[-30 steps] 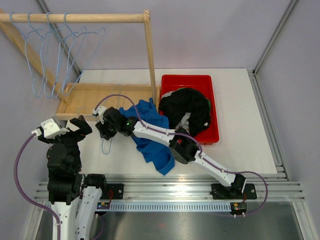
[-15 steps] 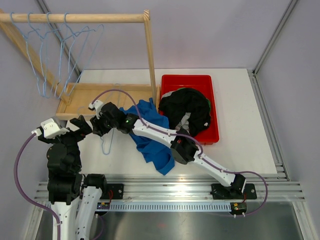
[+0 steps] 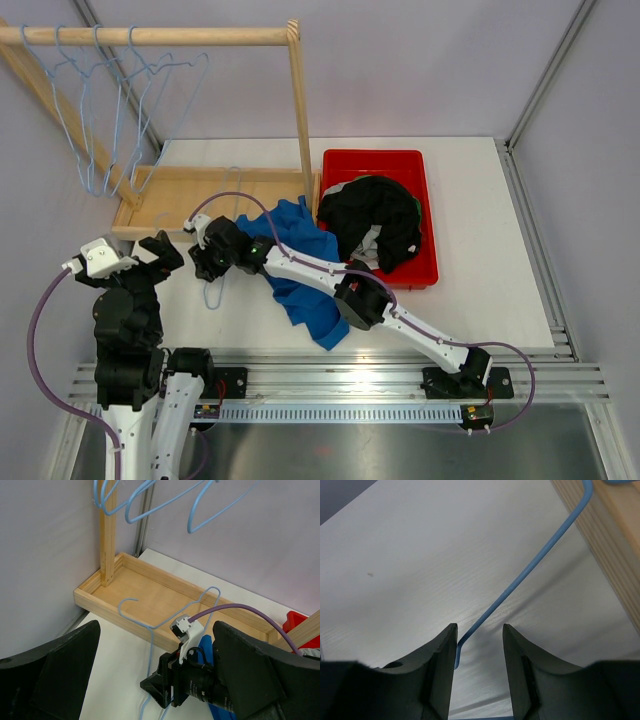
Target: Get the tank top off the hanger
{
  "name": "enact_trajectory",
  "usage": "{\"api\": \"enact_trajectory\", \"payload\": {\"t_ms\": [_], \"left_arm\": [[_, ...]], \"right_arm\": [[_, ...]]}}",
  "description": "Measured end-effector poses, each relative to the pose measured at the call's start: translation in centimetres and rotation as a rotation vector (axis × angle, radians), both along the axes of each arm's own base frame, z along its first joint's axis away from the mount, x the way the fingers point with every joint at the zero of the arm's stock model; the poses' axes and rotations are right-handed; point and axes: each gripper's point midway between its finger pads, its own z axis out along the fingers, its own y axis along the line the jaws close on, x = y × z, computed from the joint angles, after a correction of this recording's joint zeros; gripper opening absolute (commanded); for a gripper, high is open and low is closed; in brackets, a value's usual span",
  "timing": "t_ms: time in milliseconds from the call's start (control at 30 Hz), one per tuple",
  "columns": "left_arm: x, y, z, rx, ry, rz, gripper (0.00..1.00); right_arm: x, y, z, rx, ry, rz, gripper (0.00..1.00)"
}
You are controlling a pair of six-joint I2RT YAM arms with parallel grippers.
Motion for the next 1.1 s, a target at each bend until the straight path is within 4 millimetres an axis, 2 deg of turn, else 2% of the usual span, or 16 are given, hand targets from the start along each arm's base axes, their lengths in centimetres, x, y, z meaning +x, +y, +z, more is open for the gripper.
{"api": "enact_trajectory", "payload": {"t_ms": [133,167,267,333,400,600,767,900,1100], "left_arm": [[0.0,0.0,0.0,0.000,-0.002,0.000,0.99],[0.0,0.0,0.0,0.000,-0.002,0.000,0.99],[0.0,0.0,0.0,0.000,-0.001,0.000,0.99],[0.0,0.0,0.0,0.000,-0.002,0.000,0.99],[0.0,0.0,0.0,0.000,-0.001,0.000,0.99],[-0.1,0.0,0.1,-0.001,-0.004,0.002,0.99],[-0.9,0.2,0.3,-0.002,-0.038,0.008,0.99],[-1.2,0.2,0.7,-0.004,-0.057,0.012,0.99],[-1.8,0.6,1.1,-0.008,-0.090,0.030,0.99]], "right_arm": [[0.0,0.0,-0.2,0.002,0.009,-0.001,0.39],[0.0,0.1,-0.1,0.006,0.012,0.001,0.33],[-0.3,0.2,-0.3,0.016,0.027,0.012,0.22],[-0.3,0.4,-0.4,0.022,0.034,0.012,0.07],[-0.4,0.4,-0.5,0.027,0.047,0.012,0.00],[-0.6,0.0,-1.6,0.011,0.056,0.022,0.00],[-0.7,-1.5,-0.4,-0.031,0.050,0.002,0.00],[-0.8,-3.1,1.8,-0.056,0.043,-0.027,0.00],[-1.0,-5.4,7.0,-0.048,0.020,-0.076,0.00]]}}
